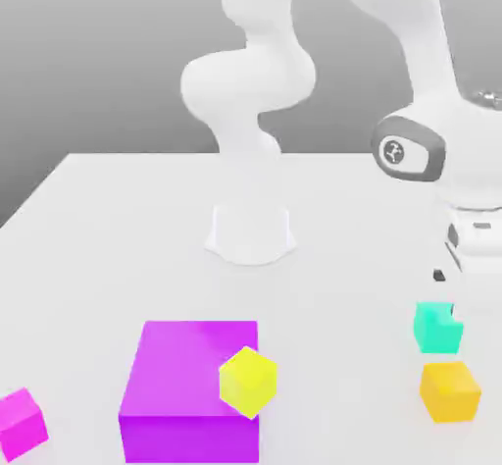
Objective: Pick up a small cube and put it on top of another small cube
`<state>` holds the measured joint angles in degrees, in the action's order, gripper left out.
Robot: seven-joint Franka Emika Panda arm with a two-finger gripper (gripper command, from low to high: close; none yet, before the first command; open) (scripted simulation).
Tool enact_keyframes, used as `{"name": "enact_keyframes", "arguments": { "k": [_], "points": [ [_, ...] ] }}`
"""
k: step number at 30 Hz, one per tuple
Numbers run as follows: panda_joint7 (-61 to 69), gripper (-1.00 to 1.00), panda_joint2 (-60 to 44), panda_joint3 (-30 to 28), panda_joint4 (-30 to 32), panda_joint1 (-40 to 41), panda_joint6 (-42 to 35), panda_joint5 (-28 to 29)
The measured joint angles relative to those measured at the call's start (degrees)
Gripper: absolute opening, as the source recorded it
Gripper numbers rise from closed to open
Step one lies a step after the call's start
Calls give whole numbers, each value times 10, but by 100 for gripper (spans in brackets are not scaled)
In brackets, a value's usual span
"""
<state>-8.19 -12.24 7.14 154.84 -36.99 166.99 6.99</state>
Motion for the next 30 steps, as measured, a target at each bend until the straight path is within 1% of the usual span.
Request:
{"name": "enact_keyframes", "arguments": {
  "k": [2,3,10,16,17,20,28,30],
  "points": [
    [-12,0,-41,-21,-7,-18,34,15],
    [-14,-100,-53,-27,-9,-23,43,19],
    [-16,-100,-51,-26,-9,-21,41,21],
    [29,-100,61,10,11,2,-50,-39],
    [49,-100,76,4,7,14,-69,-47],
    [129,-100,107,-31,-24,97,-128,-57],
    [348,-100,173,-137,-120,283,-291,-59],
    [376,-100,160,-147,-125,294,-284,-65]
  ]
}}
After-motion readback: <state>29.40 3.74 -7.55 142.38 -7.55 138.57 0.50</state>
